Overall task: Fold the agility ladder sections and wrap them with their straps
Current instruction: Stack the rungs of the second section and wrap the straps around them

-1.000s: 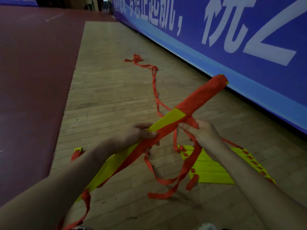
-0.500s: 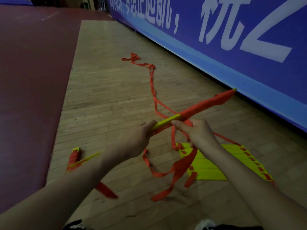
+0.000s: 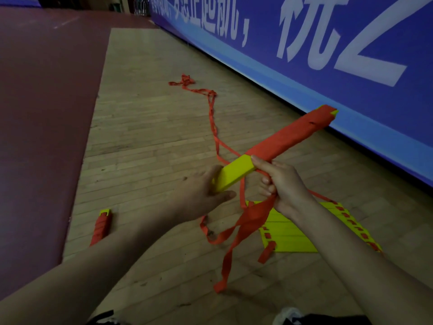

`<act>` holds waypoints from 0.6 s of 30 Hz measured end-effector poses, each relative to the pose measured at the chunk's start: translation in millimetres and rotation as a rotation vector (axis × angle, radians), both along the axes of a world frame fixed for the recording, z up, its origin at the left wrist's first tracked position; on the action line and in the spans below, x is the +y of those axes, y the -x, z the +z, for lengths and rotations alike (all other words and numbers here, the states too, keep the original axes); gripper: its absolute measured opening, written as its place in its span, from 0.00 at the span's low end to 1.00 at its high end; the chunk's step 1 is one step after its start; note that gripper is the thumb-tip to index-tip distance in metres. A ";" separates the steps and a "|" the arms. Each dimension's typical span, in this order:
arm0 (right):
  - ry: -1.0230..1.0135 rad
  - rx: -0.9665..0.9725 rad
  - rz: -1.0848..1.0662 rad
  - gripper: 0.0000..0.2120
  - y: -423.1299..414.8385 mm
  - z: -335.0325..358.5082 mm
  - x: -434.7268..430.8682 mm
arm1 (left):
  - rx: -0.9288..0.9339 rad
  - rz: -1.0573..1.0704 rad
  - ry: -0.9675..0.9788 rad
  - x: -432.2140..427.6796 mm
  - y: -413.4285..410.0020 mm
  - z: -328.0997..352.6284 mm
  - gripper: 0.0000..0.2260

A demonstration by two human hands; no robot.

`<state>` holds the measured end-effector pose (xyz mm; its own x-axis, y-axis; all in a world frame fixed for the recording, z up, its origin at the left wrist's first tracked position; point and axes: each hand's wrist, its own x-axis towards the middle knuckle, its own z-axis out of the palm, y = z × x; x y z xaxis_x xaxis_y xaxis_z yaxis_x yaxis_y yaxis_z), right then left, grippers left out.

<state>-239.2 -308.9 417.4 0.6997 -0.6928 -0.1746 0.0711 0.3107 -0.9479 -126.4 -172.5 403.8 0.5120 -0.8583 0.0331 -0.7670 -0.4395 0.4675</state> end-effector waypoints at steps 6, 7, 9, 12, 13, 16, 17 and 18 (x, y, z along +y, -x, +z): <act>-0.029 -0.061 0.098 0.11 1.6 1.2 -0.6 | 0.926 -0.176 0.115 14.9 -23.1 7.5 0.22; -0.013 -0.063 0.111 0.10 2.5 1.7 0.0 | 1.040 -0.197 0.138 16.5 -24.9 8.0 0.21; 0.045 -0.040 0.124 0.08 3.3 1.8 0.1 | 1.126 -0.213 0.165 17.8 -27.6 10.9 0.17; 0.226 0.067 0.122 0.09 4.5 4.7 -4.5 | 1.085 -0.227 0.200 16.2 -30.6 12.6 0.12; 0.315 0.117 0.125 0.10 5.7 5.5 -6.9 | 1.067 -0.226 0.215 15.4 -31.0 12.4 0.11; 0.491 0.213 0.180 0.09 10.7 3.9 -11.3 | 1.044 -0.191 0.260 13.7 -32.0 8.5 0.12; 0.494 0.219 0.195 0.08 12.4 1.9 -12.2 | 1.040 -0.169 0.273 13.5 -33.0 7.5 0.13; 0.479 0.217 0.204 0.07 13.8 0.0 -13.2 | 1.035 -0.144 0.281 13.7 -34.0 7.1 0.13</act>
